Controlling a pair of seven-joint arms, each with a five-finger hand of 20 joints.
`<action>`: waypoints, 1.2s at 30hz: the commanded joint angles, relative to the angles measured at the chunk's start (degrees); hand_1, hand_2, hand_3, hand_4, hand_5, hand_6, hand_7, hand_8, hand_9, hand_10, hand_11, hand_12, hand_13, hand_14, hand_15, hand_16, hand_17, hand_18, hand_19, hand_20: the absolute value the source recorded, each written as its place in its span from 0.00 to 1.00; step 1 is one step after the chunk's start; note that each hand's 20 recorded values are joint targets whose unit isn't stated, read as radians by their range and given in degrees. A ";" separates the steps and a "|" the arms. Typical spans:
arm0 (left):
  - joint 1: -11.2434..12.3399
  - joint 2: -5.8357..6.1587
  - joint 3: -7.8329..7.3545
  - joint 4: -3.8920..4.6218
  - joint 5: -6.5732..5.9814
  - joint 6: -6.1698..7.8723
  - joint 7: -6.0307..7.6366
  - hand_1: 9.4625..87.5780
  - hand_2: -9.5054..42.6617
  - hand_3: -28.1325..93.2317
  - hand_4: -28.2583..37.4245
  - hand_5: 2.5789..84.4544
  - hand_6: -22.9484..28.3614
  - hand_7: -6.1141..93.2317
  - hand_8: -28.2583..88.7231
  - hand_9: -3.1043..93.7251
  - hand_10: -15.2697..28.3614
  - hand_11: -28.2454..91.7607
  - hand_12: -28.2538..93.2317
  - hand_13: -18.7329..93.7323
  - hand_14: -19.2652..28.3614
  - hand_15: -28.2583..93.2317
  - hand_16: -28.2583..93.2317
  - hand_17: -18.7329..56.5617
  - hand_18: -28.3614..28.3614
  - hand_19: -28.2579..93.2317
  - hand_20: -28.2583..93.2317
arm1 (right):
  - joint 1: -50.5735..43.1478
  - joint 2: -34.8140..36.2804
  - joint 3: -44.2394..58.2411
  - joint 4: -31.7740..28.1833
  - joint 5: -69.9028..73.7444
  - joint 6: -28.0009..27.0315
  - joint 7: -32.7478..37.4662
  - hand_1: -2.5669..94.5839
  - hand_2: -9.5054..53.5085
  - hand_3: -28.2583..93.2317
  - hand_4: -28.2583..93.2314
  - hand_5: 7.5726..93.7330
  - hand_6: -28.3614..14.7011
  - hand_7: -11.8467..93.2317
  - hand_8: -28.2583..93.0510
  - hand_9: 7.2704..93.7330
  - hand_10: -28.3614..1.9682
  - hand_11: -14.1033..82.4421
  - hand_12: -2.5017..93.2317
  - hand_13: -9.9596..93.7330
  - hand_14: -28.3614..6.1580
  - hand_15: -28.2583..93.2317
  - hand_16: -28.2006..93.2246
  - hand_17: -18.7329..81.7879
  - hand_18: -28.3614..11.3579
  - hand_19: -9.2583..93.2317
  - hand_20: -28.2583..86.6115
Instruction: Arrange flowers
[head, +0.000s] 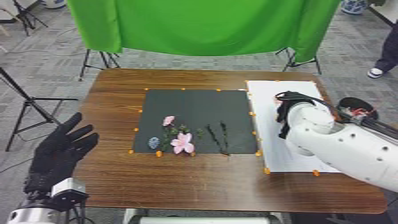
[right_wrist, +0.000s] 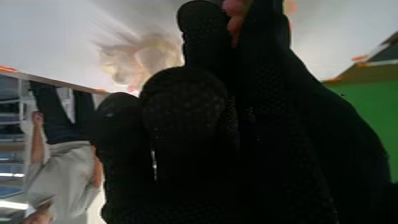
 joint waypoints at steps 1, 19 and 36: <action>2.07 0.04 -1.08 -0.48 -0.48 0.11 0.43 0.26 0.31 0.76 0.14 0.42 0.64 0.15 0.18 0.37 0.82 0.46 0.33 0.36 0.99 0.71 0.13 0.16 1.00 0.69 0.23 | 3.95 0.62 0.74 -4.47 -3.13 1.54 0.31 0.62 0.02 0.82 0.00 0.82 0.68 0.33 0.26 0.96 0.65 0.28 0.32 0.92 0.76 0.79 0.36 0.75 0.33 1.00 0.56; 3.97 2.74 -1.89 -0.95 -2.70 1.43 2.96 0.26 0.31 0.76 0.14 0.41 0.64 0.15 0.18 0.37 0.82 0.47 0.33 0.36 0.99 0.71 0.13 0.16 1.00 0.69 0.23 | 3.19 -14.11 4.73 -8.63 1.36 -9.96 -5.30 0.62 0.00 0.84 0.00 0.84 0.67 0.31 0.27 0.97 0.64 0.30 0.33 0.93 0.75 0.79 0.37 0.76 0.32 1.00 0.58; 2.31 0.09 -2.41 -0.56 -0.08 -0.06 -0.50 0.27 0.31 0.76 0.14 0.42 0.64 0.15 0.18 0.37 0.82 0.47 0.33 0.36 0.99 0.71 0.13 0.16 1.00 0.69 0.23 | 1.81 -23.21 -1.09 -4.66 0.90 -10.79 -4.96 0.62 0.01 0.84 0.00 0.84 0.66 0.31 0.28 0.97 0.63 0.31 0.33 0.92 0.74 0.79 0.37 0.75 0.31 1.00 0.58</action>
